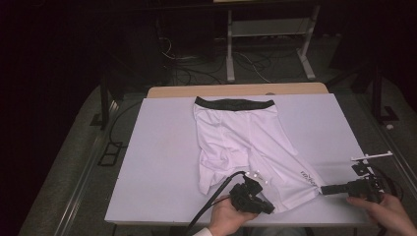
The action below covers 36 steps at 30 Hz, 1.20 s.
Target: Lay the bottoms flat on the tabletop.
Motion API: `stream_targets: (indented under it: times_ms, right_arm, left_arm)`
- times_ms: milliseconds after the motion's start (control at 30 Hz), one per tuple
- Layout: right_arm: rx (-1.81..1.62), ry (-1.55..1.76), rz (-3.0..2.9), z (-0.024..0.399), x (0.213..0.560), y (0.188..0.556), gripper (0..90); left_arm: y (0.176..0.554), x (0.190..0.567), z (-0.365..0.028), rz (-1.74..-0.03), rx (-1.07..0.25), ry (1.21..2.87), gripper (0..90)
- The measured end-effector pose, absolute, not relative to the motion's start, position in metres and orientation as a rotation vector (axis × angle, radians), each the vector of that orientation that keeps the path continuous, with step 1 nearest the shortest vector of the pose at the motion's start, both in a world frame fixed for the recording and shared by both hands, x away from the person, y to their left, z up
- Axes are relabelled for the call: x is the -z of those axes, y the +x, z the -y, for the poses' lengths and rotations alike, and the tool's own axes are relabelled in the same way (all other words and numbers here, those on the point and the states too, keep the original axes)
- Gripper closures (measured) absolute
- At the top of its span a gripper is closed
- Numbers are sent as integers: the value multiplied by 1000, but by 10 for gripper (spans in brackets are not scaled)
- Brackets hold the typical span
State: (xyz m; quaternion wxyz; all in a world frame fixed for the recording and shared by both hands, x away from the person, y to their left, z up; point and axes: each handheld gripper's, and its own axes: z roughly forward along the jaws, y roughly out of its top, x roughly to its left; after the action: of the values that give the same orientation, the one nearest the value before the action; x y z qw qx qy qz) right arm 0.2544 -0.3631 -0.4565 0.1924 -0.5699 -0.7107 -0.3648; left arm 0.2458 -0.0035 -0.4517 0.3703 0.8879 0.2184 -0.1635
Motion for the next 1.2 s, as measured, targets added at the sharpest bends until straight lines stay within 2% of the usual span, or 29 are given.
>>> stream_targets:
  times_ms: [167, 300, 400, 567, 633, 800, 867, 967, 1000, 1200]
  right_arm:
    - [1018, -1643, 2019, 364, 452, 253, 734]
    - [1050, -1678, 2083, 365, 446, 252, 624]
    - [1084, -1687, 2132, 362, 439, 251, 551]
    - [1153, -1684, 2206, 355, 428, 252, 356]
    - [1182, -1688, 2224, 352, 425, 254, 228]
    - [1211, -1707, 2292, 343, 417, 257, 0]
    - [1246, -1699, 2305, 340, 414, 258, 0]
    - [1276, -1687, 2314, 337, 409, 262, 0]
    - [1286, -1683, 2317, 336, 407, 263, 0]
    - [1369, -1650, 2336, 329, 395, 272, 0]
  left_arm:
    - [244, 447, -10, -558, 422, 2287, 874]
    - [244, 441, -25, -564, 407, 2282, 782]
    - [246, 434, -34, -556, 396, 2246, 630]
    - [251, 423, -48, -547, 358, 2185, 418]
    - [252, 420, -54, -553, 323, 2162, 341]
    - [258, 410, -67, -595, 251, 2120, 153]
    - [261, 407, -72, -605, 237, 2117, 124]
    - [268, 402, -80, -613, 228, 2115, 13]
    - [269, 401, -82, -612, 222, 2119, 0]
    - [276, 384, -104, -630, 110, 2109, 0]
